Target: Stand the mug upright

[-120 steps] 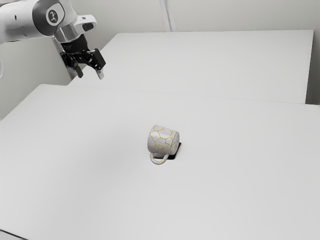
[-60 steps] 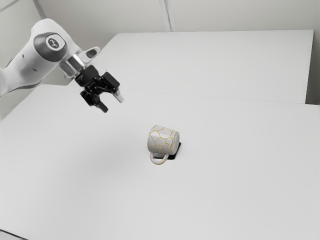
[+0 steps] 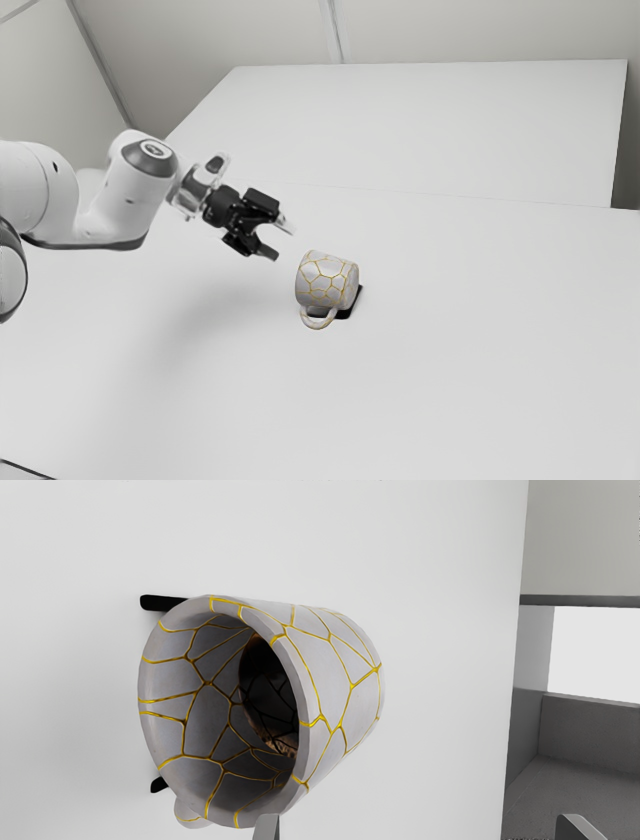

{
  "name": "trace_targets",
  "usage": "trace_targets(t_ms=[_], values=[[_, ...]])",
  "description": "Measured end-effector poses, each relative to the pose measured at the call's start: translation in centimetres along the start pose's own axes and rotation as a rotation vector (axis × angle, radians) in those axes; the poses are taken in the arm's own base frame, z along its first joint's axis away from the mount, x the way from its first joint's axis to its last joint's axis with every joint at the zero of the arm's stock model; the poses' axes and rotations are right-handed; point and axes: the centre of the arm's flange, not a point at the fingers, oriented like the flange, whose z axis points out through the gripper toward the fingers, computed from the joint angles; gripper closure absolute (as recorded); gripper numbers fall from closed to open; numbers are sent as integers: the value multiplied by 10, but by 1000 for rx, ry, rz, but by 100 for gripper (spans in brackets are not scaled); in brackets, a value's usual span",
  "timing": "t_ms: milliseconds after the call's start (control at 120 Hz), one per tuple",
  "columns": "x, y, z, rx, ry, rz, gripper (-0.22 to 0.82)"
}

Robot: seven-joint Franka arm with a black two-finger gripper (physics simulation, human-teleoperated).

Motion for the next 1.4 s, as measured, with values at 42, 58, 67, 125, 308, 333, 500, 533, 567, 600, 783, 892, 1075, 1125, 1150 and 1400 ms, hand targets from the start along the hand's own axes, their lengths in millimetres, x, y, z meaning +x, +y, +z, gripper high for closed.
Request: trace_targets(t_ms=[42,58,67,125,308,333,500,533,567,600,783,892,1075,1125,1150,1400], values=[[1,-3,3,-5,5,12,0],[2,-5,4,-7,6,16,0],[2,-6,5,-8,7,18,0],[4,-15,13,-14,11,25,0],[7,-32,33,-53,51,44,0],[7,-33,36,-61,56,47,0],[10,-41,54,-104,84,62,0],[10,-44,58,-114,86,61,0],[8,-48,63,-130,87,53,0],[6,-51,68,-150,87,45,0],[4,-49,72,-205,94,64,40],[3,-48,69,-233,92,81,58],[1,-46,63,-280,89,106,72],[0,-44,59,-303,91,114,73],[0,-41,58,-314,92,118,74],[-6,21,8,-199,64,277,77]])
